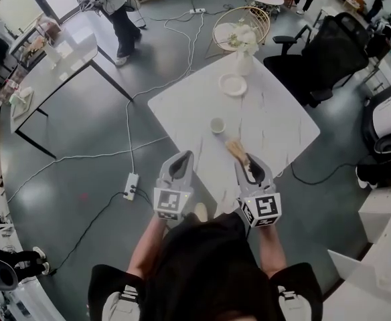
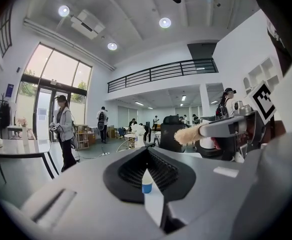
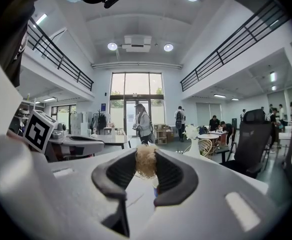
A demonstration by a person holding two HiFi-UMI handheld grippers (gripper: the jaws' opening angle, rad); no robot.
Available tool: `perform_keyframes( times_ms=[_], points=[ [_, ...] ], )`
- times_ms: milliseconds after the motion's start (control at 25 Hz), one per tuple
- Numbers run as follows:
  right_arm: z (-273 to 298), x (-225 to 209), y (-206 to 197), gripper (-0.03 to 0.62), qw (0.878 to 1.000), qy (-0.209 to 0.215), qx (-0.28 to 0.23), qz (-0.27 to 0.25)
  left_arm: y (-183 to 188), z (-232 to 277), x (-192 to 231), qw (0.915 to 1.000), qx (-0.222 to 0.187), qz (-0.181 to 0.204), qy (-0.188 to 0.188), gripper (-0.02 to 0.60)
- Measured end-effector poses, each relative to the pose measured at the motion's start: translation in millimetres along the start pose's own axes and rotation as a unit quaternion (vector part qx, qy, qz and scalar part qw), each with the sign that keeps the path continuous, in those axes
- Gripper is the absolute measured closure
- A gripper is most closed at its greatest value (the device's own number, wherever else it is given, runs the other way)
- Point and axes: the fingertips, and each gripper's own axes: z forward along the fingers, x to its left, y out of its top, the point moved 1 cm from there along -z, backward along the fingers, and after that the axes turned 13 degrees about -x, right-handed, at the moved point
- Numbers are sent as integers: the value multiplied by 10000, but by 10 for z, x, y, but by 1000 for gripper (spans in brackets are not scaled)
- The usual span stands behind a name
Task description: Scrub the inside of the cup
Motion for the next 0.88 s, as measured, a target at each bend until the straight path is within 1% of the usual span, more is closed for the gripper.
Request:
perform_keyframes(
  times_ms=[240, 480, 640, 880],
  points=[
    [-85, 49, -52, 487, 10000, -38, 50, 40, -100, -47, -26, 10000, 61, 25, -38, 574],
    [-95, 31, -52, 487, 9999, -86, 28, 69, -58, -12, -48, 9999, 35, 76, -78, 574],
    [-92, 38, -57, 485, 9999, -86, 31, 77, -101, -32, -40, 9999, 105, 59, -60, 574],
    [-91, 38, -65, 485, 9999, -90, 25, 88, -113, -40, -39, 9999, 100, 78, -62, 574]
  ],
)
